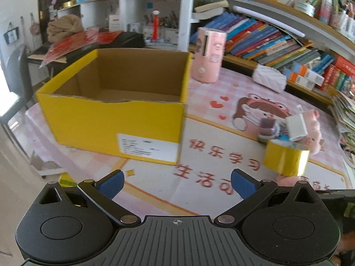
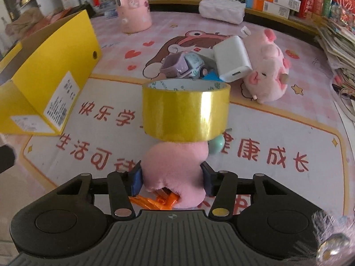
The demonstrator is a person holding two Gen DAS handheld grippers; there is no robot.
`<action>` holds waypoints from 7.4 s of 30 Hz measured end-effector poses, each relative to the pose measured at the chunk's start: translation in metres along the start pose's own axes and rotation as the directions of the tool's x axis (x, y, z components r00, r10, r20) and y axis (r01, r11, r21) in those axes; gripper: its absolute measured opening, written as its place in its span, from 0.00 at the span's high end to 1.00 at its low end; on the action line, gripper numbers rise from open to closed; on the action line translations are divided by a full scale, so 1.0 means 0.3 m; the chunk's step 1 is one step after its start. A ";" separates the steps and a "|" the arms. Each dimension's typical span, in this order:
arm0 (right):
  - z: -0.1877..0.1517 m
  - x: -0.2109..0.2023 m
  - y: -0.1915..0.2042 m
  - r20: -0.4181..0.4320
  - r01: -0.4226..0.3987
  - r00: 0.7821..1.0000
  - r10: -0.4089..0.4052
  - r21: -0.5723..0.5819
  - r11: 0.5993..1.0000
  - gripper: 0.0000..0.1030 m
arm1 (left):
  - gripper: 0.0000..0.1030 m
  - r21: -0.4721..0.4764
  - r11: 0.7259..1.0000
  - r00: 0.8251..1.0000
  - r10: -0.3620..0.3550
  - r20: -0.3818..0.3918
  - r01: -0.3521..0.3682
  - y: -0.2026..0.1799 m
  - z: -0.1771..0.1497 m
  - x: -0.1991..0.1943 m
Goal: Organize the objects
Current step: 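Grasp the pink plush chick with the right gripper, then grasp the yellow tape roll with the left gripper while the right gripper holds the chick, then carry the tape and chick with both grippers over the yellow box, then lower and release the tape with the left gripper while the right gripper releases the chick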
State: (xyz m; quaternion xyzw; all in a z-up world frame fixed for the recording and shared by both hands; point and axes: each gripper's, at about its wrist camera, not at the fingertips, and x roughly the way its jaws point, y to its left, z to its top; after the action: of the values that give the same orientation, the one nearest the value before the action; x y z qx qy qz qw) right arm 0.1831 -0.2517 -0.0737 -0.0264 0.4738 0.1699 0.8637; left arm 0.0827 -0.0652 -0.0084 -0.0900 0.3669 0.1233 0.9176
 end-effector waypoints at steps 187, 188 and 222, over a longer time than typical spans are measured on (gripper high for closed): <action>0.402 0.153 0.829 0.194 -0.021 0.973 0.125 -0.464 0.885 0.53 | 0.94 0.103 0.994 0.998 0.042 0.056 -0.047 0.532 0.425 0.303; 0.401 0.159 0.824 0.192 -0.016 0.974 0.122 -0.475 0.880 0.53 | 0.94 0.107 0.993 0.998 0.044 0.049 -0.049 0.527 0.421 0.310; 0.411 0.186 0.789 0.124 -0.045 0.980 0.156 -0.625 0.779 0.53 | 0.91 0.172 0.981 0.991 0.107 -0.083 -0.092 0.449 0.352 0.426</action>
State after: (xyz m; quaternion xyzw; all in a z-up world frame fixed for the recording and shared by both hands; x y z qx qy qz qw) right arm 0.2351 0.0116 -0.0247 -0.2681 0.3178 0.3636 0.8336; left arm 0.2014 0.1106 -0.0318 0.0004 0.4219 0.1337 0.8967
